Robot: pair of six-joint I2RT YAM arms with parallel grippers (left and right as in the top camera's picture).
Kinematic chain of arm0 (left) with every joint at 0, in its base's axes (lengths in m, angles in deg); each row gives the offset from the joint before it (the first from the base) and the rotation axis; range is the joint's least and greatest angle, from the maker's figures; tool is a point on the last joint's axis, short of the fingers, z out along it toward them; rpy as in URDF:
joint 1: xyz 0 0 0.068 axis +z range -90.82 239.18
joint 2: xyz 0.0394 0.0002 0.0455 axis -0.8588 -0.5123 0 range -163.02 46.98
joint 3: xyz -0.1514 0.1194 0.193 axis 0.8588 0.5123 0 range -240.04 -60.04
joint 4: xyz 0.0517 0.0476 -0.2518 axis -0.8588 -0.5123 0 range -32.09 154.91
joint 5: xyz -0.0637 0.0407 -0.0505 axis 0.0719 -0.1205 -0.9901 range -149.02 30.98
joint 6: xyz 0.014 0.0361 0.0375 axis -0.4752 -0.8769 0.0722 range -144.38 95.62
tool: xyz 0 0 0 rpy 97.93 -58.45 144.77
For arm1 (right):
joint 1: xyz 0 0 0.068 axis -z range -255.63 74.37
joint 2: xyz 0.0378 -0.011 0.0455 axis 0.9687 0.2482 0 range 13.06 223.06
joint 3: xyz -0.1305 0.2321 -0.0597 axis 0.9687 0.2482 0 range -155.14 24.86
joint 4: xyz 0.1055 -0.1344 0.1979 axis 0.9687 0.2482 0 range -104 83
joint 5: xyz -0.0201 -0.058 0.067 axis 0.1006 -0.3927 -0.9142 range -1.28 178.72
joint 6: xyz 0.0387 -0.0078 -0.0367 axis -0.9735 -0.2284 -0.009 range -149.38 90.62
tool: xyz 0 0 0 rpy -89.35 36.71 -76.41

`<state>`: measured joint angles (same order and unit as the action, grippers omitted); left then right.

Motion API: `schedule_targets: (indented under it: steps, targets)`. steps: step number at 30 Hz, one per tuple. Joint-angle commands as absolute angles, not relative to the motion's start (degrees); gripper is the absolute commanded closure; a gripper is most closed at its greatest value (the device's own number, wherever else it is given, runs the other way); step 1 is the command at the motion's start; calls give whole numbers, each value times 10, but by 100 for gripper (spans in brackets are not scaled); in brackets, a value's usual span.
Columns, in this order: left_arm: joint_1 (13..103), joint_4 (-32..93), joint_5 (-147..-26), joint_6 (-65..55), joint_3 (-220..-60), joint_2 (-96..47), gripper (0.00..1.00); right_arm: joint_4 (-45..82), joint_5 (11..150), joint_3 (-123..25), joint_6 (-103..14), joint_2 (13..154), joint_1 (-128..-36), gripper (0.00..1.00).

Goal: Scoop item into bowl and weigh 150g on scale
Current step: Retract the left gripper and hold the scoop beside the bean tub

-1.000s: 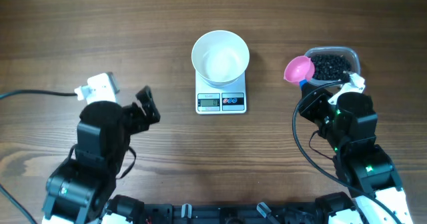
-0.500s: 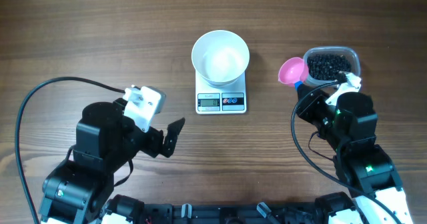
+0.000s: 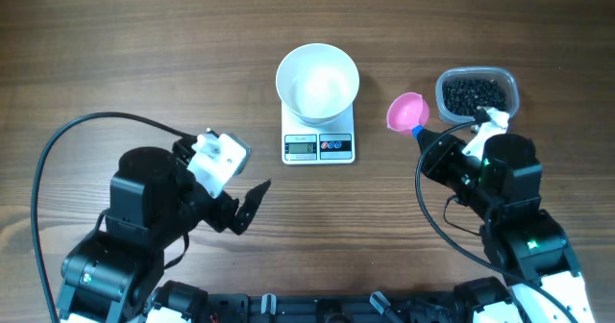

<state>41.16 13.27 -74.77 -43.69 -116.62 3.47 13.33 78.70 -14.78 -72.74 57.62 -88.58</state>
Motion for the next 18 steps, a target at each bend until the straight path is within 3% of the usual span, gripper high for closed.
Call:
schedule_targets:
  steps: [1,8,18]
  targets:
    - [415,154,-761,-471,-1178,24,0,136,779,-160,-713,549,-883,96]
    - [415,145,-762,-539,-1181,-9,0,149,779,-160,-713,538,-883,96]
    - [441,137,-774,-542,-1199,-48,0,156,779,-160,-714,538,-883,96]
